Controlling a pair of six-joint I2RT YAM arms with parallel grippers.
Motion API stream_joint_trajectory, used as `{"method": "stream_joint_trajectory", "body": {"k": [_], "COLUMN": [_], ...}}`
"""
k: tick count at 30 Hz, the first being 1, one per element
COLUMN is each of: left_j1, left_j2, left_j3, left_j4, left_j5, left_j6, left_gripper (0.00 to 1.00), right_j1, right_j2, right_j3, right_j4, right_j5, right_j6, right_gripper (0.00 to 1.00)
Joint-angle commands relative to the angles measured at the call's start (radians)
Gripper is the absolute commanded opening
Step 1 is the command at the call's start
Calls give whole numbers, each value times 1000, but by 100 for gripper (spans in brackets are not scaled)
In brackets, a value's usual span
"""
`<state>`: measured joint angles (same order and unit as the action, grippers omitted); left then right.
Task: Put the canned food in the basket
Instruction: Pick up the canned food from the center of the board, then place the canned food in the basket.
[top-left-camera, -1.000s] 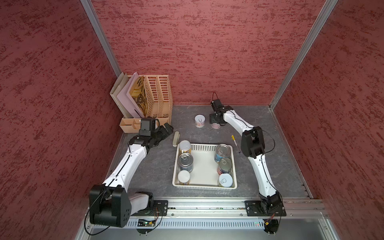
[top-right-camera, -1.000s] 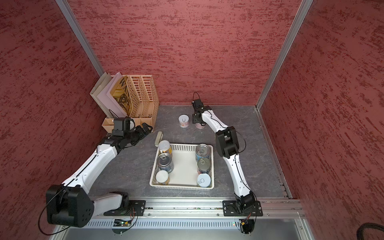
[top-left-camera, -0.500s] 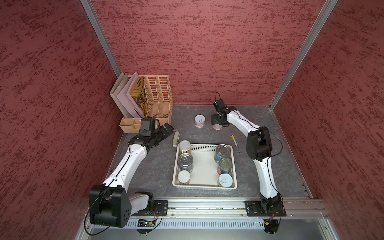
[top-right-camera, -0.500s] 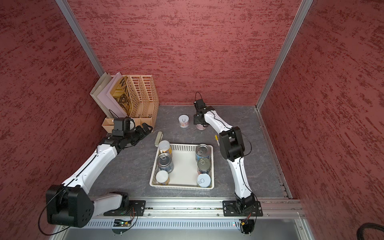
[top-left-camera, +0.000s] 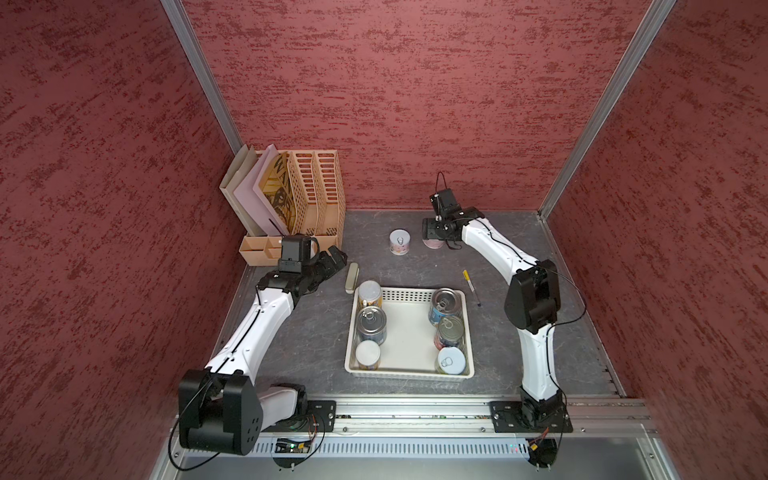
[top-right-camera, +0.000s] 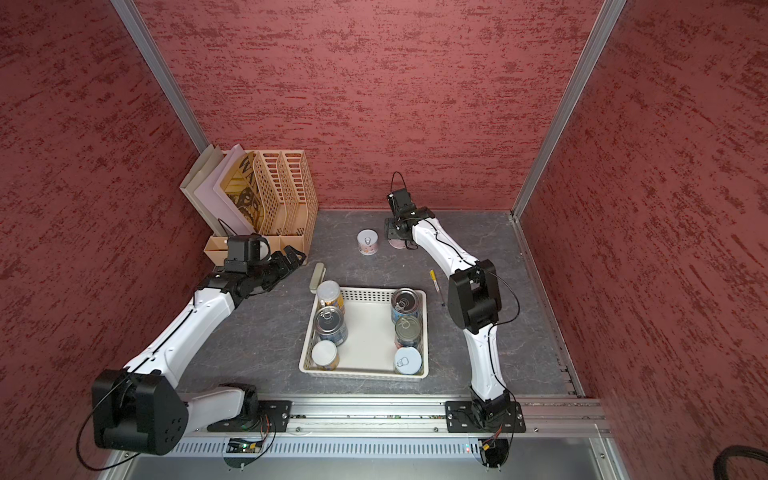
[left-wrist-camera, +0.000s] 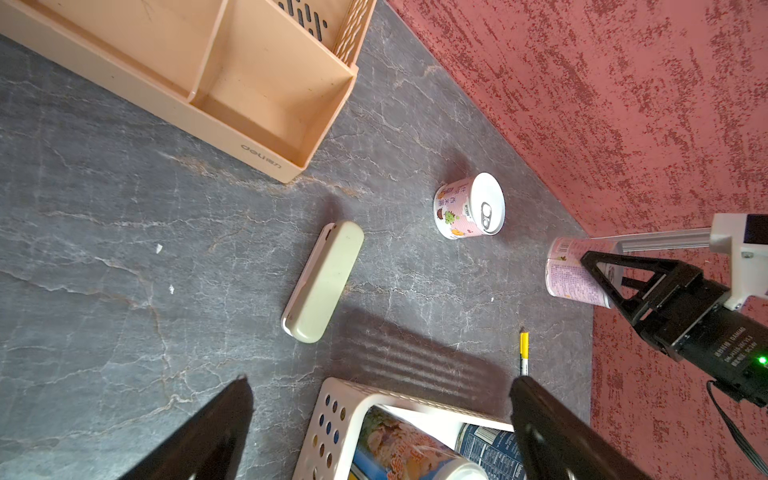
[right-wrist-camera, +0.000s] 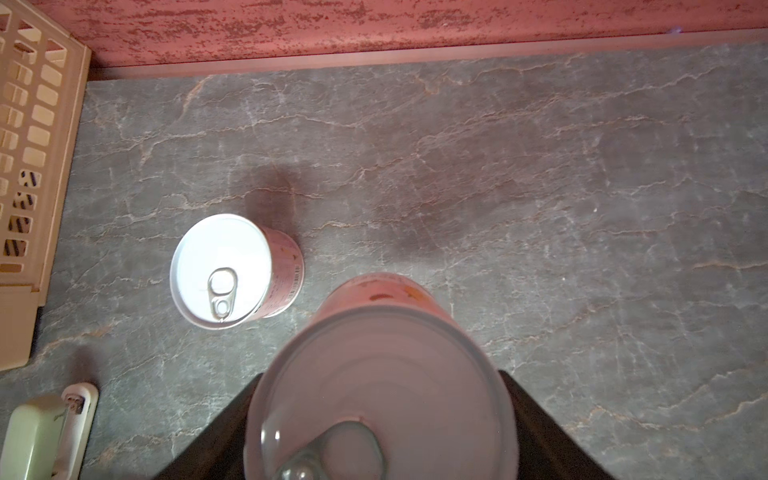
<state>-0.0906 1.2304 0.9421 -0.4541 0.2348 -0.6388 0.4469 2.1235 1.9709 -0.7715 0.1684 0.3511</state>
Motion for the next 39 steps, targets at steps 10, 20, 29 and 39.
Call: {"method": "stream_joint_trajectory", "body": {"k": [10,20,29,39], "left_j1": [-4,-10,-11,-13], "left_j2": [-46,-58,-58,-58], "left_j3": [7,6,2,1], "left_j4": [6,7,9,8], "left_j5": [4,-3,-9,-7], "left_j6": [0,-1,1,-2], "left_gripper": [100,100,100,100], "right_j1": [216,413,631,788], "right_j2": [-283,-484,-627,-625], "right_j3": [-123,-326,-533,-674], "right_j4": [52,45,95,119], "right_j5": [183,270,344,362], "right_j6": [-35,-14,44,144], "right_gripper": [47,46,46,44]}}
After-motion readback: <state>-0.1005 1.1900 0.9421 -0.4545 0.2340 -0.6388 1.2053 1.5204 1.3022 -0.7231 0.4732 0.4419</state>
